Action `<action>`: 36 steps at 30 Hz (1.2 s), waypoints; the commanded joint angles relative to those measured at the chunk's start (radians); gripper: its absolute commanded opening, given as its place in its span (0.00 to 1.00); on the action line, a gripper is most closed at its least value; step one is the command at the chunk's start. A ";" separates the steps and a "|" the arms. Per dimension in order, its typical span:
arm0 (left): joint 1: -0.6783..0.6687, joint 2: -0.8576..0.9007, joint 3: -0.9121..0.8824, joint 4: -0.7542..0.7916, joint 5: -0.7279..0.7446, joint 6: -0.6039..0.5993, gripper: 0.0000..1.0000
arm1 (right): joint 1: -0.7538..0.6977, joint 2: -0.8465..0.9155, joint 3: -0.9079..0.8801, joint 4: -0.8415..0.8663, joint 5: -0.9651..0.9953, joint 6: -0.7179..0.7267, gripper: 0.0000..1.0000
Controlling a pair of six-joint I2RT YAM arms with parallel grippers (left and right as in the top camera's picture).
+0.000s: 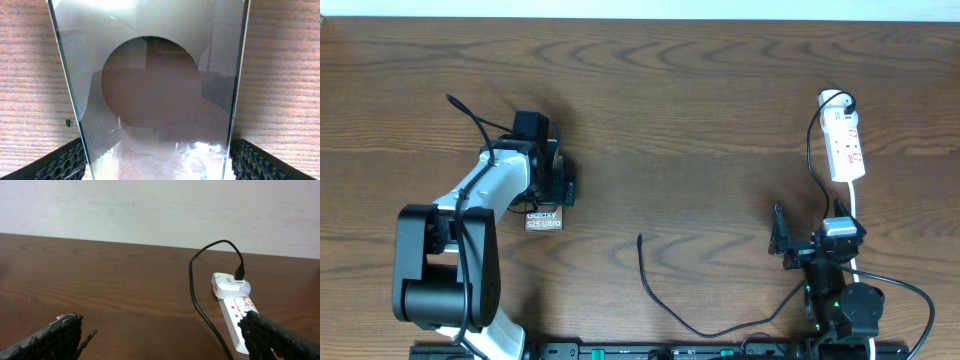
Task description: Plug charger to phone and switch on socket
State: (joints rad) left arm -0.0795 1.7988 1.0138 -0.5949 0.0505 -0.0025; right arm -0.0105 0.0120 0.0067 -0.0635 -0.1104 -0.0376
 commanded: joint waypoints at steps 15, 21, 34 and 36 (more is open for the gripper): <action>0.003 0.025 -0.041 -0.009 -0.048 0.009 0.86 | 0.005 -0.006 -0.001 -0.004 0.006 -0.012 0.99; 0.003 0.025 -0.042 -0.009 -0.048 0.009 0.84 | 0.005 -0.006 -0.001 -0.004 0.006 -0.012 0.99; 0.003 0.025 -0.042 -0.008 -0.048 0.009 0.73 | 0.005 -0.006 -0.001 -0.004 0.006 -0.012 0.99; 0.003 0.025 -0.041 -0.009 -0.048 0.009 0.68 | 0.005 -0.006 -0.001 -0.004 0.007 -0.012 0.99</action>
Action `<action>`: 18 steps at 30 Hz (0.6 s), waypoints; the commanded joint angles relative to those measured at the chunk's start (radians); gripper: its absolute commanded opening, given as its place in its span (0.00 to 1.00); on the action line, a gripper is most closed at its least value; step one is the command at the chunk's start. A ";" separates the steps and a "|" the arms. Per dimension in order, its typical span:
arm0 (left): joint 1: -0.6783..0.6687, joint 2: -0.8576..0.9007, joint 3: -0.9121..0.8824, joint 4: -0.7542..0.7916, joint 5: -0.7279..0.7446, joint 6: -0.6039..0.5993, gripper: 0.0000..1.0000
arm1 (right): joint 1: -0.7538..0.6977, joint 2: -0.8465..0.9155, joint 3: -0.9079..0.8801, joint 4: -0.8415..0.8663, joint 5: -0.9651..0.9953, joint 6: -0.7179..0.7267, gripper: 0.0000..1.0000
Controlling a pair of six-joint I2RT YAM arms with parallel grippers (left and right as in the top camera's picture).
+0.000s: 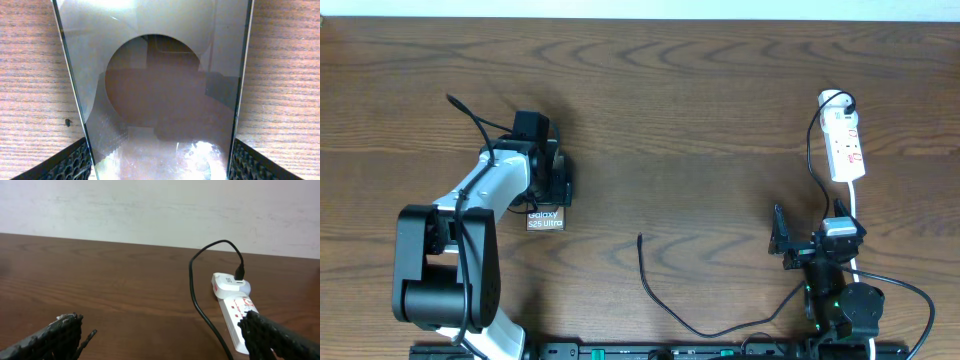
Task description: Plug charger to phone and switch on socket
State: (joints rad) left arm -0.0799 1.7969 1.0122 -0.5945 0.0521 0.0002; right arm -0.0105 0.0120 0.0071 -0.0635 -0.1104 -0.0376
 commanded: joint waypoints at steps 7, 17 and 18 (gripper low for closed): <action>0.003 0.027 -0.040 -0.009 -0.049 0.006 0.57 | 0.005 -0.006 -0.002 -0.004 0.006 -0.012 0.99; 0.003 0.026 -0.040 0.010 -0.045 0.006 0.08 | 0.005 -0.006 -0.002 -0.004 0.006 -0.012 0.99; 0.003 0.026 -0.039 0.014 -0.038 0.006 0.08 | 0.005 -0.006 -0.002 -0.004 0.006 -0.012 0.99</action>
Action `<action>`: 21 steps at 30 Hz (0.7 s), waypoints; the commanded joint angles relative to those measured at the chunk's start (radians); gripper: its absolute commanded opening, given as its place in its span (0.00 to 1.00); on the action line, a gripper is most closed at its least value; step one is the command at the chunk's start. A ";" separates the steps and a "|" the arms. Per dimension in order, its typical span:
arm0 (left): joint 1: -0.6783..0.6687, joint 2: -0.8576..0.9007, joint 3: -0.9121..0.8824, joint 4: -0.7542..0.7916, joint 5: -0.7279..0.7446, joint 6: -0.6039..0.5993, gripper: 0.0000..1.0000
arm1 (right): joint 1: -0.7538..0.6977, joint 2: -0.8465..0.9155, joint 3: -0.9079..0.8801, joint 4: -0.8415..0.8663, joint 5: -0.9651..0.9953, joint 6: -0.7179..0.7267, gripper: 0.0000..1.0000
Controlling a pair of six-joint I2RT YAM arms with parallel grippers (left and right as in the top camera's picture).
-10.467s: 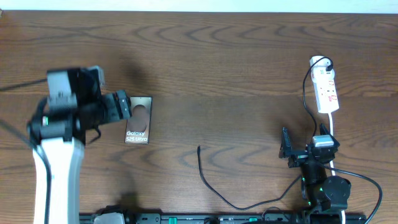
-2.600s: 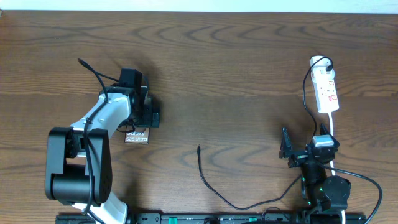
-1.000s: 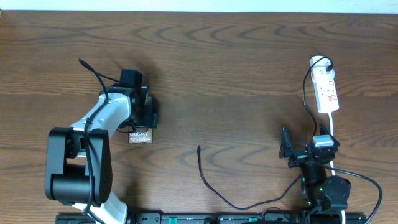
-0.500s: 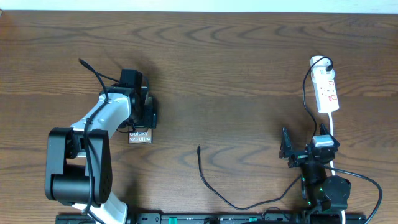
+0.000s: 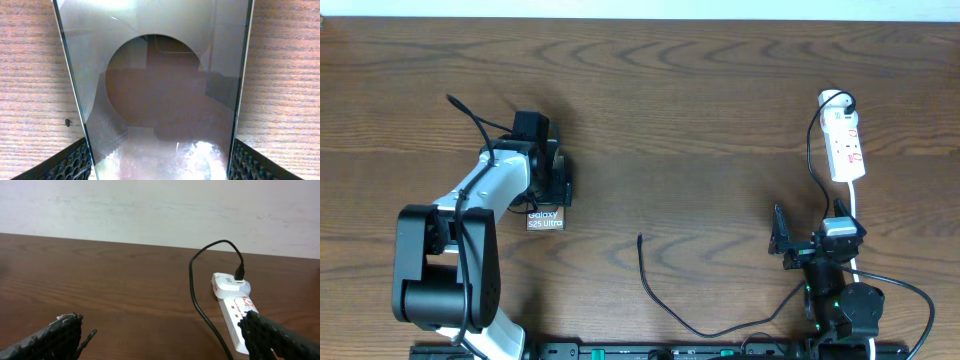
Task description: Plug charger to phone and switch on socket
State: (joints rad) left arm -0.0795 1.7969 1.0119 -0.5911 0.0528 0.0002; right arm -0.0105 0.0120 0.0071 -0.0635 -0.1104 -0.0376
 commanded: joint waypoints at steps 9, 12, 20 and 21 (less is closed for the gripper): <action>0.002 0.011 0.023 -0.010 -0.035 0.003 0.08 | 0.005 -0.006 -0.002 -0.004 0.006 -0.012 0.99; 0.002 -0.004 0.053 -0.025 -0.035 0.003 0.08 | 0.005 -0.006 -0.002 -0.004 0.006 -0.012 0.99; 0.002 -0.087 0.092 -0.036 -0.034 0.001 0.07 | 0.005 -0.006 -0.002 -0.004 0.006 -0.012 0.99; 0.002 -0.100 0.092 -0.037 -0.026 -0.001 0.08 | 0.005 -0.006 -0.002 -0.004 0.006 -0.012 0.99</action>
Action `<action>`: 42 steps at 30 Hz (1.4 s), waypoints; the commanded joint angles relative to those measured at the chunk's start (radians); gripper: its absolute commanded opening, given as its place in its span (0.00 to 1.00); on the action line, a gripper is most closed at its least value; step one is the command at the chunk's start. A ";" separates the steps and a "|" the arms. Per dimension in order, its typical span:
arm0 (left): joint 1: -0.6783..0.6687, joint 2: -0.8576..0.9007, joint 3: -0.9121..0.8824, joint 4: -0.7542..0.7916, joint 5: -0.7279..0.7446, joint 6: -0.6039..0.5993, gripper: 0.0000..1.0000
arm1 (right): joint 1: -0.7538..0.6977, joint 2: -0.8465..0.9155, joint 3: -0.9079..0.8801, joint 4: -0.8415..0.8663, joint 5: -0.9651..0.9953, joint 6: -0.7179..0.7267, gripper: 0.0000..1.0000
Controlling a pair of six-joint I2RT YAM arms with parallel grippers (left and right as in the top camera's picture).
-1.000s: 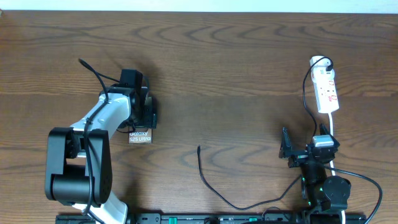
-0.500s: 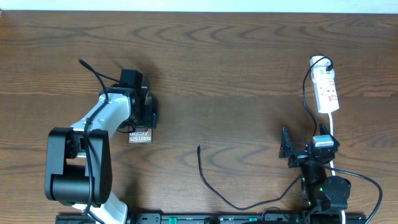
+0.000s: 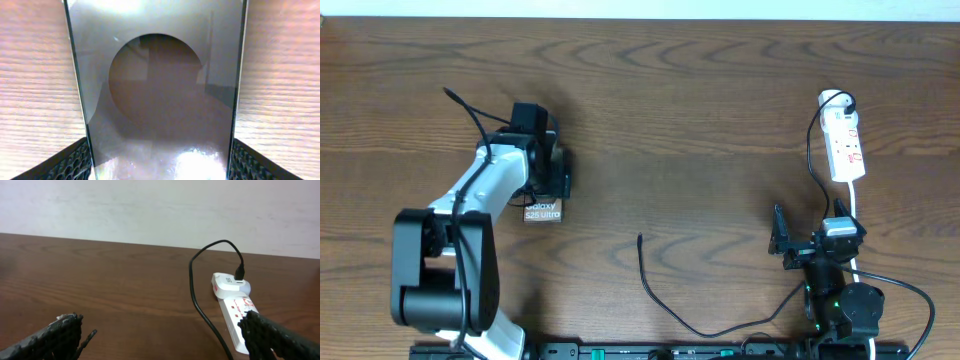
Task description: Plug charger to phone and switch on socket
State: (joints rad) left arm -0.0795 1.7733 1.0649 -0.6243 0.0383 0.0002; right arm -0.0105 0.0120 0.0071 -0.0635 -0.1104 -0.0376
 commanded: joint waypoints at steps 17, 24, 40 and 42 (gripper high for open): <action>0.003 -0.140 0.039 -0.039 0.032 0.000 0.08 | 0.005 -0.006 -0.002 -0.004 0.007 -0.012 0.99; 0.003 -0.129 0.030 -0.053 0.032 0.000 0.07 | 0.005 -0.006 -0.002 -0.004 0.006 -0.012 0.99; 0.002 -0.126 -0.077 -0.040 0.032 -0.001 0.07 | 0.005 -0.006 -0.002 -0.004 0.006 -0.012 0.99; 0.002 -0.126 -0.085 -0.039 0.032 -0.001 0.07 | 0.005 -0.006 -0.002 -0.004 0.006 -0.012 0.99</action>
State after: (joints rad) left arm -0.0795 1.6512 0.9882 -0.6697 0.0692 0.0002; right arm -0.0105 0.0120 0.0067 -0.0635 -0.1104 -0.0376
